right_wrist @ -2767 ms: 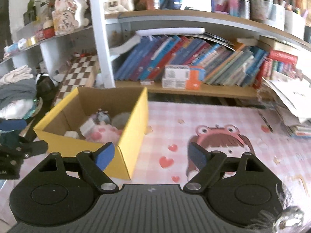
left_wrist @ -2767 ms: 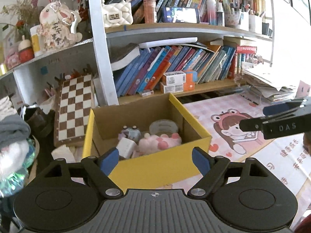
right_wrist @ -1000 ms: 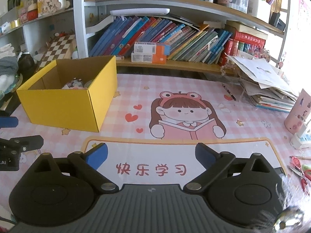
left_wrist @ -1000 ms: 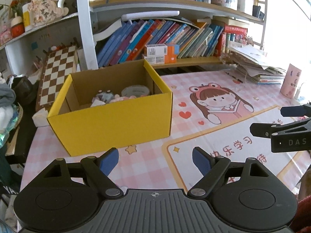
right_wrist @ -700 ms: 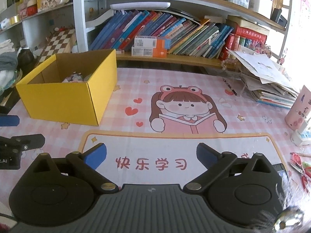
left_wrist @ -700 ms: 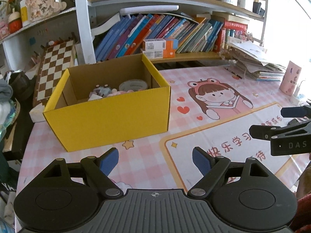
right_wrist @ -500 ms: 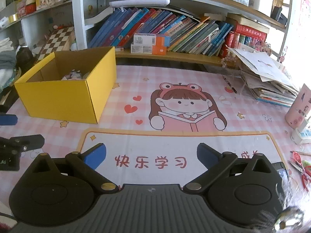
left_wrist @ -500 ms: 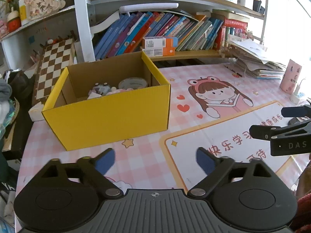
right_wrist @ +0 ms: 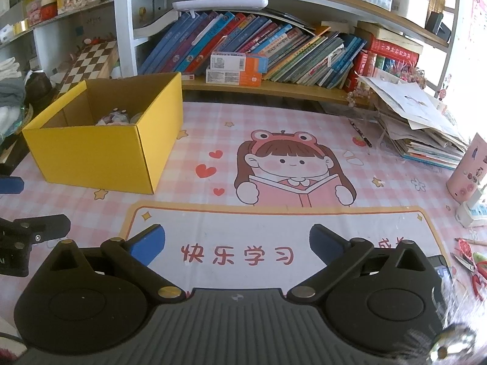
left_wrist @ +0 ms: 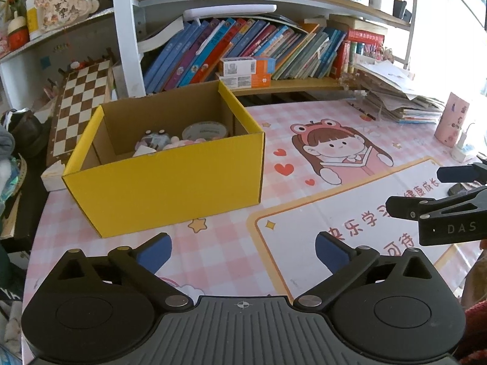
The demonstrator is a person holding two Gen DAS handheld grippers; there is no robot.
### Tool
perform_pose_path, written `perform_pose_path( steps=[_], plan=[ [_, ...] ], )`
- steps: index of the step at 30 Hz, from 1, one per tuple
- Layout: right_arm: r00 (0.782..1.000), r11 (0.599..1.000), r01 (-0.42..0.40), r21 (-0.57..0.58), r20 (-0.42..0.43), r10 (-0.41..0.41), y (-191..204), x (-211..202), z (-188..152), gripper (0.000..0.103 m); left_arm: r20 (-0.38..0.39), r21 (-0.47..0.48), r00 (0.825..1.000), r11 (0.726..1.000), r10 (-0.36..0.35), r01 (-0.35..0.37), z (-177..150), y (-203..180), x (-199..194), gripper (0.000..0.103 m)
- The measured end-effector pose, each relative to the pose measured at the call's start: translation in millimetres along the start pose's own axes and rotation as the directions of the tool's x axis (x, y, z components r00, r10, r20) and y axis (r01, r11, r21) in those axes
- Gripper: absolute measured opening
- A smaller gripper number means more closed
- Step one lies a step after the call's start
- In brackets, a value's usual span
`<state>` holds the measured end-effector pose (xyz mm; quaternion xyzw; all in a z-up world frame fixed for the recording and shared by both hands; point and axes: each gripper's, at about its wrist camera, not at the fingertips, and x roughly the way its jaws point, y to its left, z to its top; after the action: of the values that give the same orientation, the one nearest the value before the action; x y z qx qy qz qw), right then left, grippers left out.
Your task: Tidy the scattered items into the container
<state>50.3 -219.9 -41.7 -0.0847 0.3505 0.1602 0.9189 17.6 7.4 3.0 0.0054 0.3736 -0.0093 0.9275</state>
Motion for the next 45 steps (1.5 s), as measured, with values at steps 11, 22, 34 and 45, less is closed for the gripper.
perform_pose_path(
  steps=[11,22,34,45],
  plan=[
    [1.0,1.0,-0.004,-0.016,-0.012,0.004,4.4,-0.6,0.0,0.103,-0.001,-0.006,1.0,1.0,-0.002,0.002,-0.1,2.9,-1.2,0.103],
    [1.0,1.0,-0.008,-0.023,-0.012,0.008,7.1,-0.5,0.6,0.103,-0.002,-0.008,1.0,1.0,-0.002,0.002,0.8,3.5,-0.6,0.103],
    [1.0,1.0,-0.007,-0.022,-0.019,0.007,7.2,3.4,2.4,0.103,-0.005,-0.011,1.0,1.0,-0.003,0.003,2.1,4.4,1.6,0.103],
    [1.0,1.0,-0.008,-0.024,-0.022,0.007,8.3,5.1,3.6,0.103,-0.005,-0.016,1.0,1.0,-0.006,0.006,3.0,6.3,2.4,0.103]
  ],
)
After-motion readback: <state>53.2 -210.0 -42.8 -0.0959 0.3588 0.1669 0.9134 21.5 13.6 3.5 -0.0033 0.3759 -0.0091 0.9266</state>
